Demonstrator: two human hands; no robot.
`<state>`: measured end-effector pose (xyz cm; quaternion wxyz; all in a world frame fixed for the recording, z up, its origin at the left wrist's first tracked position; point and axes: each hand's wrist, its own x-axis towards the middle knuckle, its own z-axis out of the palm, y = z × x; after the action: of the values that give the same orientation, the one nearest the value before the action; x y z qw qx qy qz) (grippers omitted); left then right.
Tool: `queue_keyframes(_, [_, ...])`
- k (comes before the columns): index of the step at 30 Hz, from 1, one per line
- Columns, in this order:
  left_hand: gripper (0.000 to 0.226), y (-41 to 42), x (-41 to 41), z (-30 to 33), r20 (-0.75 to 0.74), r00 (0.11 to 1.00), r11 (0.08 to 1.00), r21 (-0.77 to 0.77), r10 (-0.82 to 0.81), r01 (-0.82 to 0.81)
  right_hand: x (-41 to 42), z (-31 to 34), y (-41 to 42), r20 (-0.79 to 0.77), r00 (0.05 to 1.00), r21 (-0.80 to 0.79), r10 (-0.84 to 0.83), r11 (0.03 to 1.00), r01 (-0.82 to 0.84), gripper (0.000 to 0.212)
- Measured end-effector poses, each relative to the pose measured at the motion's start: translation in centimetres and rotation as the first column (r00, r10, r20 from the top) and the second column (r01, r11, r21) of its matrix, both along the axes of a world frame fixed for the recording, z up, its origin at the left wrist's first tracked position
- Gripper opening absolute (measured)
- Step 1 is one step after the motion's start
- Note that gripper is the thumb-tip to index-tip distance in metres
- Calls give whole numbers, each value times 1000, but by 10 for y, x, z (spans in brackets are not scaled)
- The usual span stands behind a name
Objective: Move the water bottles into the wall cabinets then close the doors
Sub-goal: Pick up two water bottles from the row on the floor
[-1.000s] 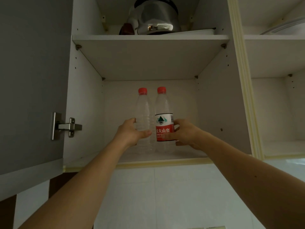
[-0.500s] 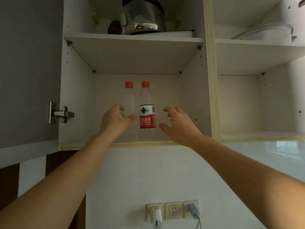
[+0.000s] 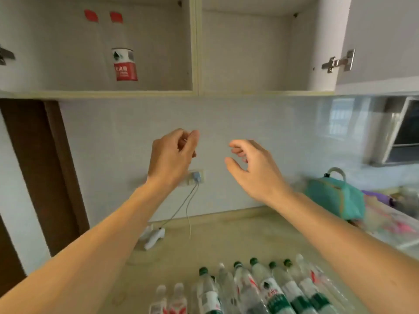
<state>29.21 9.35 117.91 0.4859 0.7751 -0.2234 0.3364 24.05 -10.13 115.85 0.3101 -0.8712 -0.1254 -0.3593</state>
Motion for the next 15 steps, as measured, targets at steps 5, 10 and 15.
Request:
queue_keyframes(5, [43,-56,-40,-98,-204,974,986,106,-102,125,-53,-94,-60,-216,975,53,-56,996,69,36])
queue_keyframes(10, [43,-88,-68,-182,-413,889,967,66,-198,246,-91,-177,-77,-381,918,96,-110,983,158,33])
queue_keyframes(15, [44,-102,-96,-279,-579,761,934,0,-291,358,-127,-260,-82,-480,868,171,-126,957,234,30])
